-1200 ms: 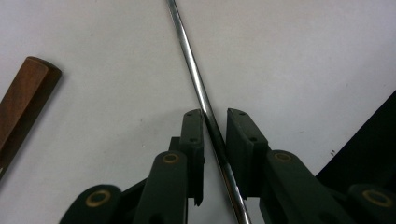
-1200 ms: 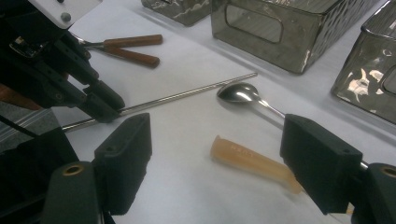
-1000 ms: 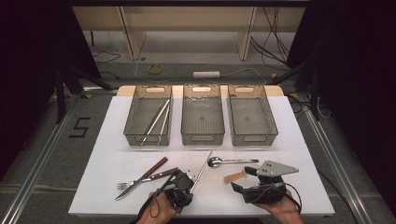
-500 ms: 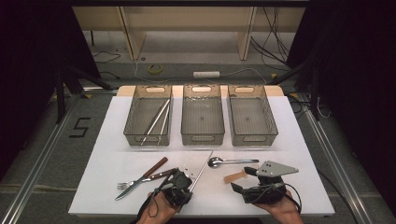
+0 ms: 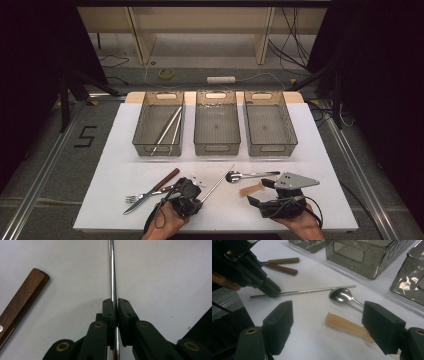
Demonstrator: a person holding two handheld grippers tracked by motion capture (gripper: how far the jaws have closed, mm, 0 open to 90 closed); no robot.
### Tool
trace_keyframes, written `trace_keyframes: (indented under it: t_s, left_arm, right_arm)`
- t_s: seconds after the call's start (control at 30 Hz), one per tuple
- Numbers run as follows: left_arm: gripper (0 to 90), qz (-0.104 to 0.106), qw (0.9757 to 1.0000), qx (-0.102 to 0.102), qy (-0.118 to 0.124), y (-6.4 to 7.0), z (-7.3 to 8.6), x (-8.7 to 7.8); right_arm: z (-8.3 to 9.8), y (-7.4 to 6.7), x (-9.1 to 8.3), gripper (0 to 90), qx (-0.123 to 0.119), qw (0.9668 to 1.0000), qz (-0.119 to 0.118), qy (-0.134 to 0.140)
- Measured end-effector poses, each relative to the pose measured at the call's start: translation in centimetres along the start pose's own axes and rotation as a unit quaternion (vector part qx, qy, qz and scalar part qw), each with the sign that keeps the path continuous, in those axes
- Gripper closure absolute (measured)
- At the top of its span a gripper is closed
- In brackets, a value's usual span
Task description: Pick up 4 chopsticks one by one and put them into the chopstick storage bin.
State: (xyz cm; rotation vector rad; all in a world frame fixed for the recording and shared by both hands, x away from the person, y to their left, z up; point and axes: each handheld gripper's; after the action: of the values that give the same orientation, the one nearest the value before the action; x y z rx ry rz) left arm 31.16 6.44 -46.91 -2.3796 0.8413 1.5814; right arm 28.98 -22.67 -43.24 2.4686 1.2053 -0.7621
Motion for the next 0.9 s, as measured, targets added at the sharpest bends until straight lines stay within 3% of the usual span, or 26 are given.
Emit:
trace_keyframes:
  t_s: [0.3, 0.9]
  left_arm:
    - [84.2, -0.005, 0.9998, 0.017, 0.014, -0.4, 0.0, -0.1]
    - [84.5, 0.007, 0.9978, 0.029, 0.059, -1.3, -0.2, -2.3]
  right_arm:
    - [0.0, 0.0, 0.0, 26.3, 0.000, 1.0000, -0.001, 0.001]
    - [0.0, 0.0, 0.0, 26.4, -0.001, 1.0000, 0.000, 0.001]
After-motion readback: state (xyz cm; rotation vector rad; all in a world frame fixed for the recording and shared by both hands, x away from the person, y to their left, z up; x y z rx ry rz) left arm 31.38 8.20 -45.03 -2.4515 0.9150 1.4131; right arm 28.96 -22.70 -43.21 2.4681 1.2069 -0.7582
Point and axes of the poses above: each handheld gripper's, and its own axes: x roughly forward along the jaws, z roughly out of its underside, y roughly to its right, and after that the axes turned 9 degrees about -x, right-handed
